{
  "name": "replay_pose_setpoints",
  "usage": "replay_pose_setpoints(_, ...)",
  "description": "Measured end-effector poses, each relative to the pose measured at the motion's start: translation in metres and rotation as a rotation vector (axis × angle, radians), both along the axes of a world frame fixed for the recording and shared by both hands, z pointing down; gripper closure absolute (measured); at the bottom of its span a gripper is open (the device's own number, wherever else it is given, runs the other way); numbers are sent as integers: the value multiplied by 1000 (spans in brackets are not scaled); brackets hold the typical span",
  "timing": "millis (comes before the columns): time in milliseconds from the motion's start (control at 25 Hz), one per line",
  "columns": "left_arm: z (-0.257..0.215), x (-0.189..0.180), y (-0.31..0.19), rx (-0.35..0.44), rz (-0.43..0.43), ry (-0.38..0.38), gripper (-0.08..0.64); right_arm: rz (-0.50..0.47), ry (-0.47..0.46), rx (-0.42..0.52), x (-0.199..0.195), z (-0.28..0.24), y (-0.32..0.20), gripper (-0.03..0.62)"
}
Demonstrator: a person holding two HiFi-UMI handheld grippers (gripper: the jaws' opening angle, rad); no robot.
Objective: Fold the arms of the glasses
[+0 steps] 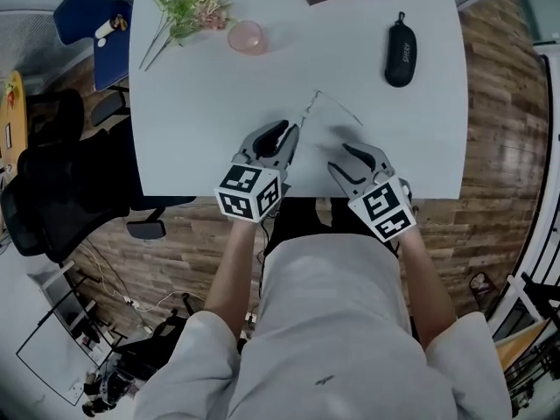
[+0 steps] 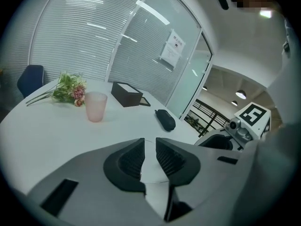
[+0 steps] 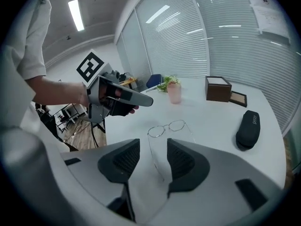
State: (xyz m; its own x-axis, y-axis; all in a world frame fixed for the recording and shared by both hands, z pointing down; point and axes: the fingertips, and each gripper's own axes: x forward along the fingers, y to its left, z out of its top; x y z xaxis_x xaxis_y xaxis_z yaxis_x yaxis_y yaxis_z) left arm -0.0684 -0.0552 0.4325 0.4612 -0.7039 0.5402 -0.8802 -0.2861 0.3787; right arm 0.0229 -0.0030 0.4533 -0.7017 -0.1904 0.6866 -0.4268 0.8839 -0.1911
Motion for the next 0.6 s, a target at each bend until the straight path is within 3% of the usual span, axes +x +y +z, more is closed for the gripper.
replay_pose_setpoints(400,25,4,3,-46,-103,-11,476,-121,-10,-46,-10,26,6,419)
replay_pose_setpoints(600,36,10,-2,-76,-84,-18,476,-128,-3,-66,-9,34,5,419)
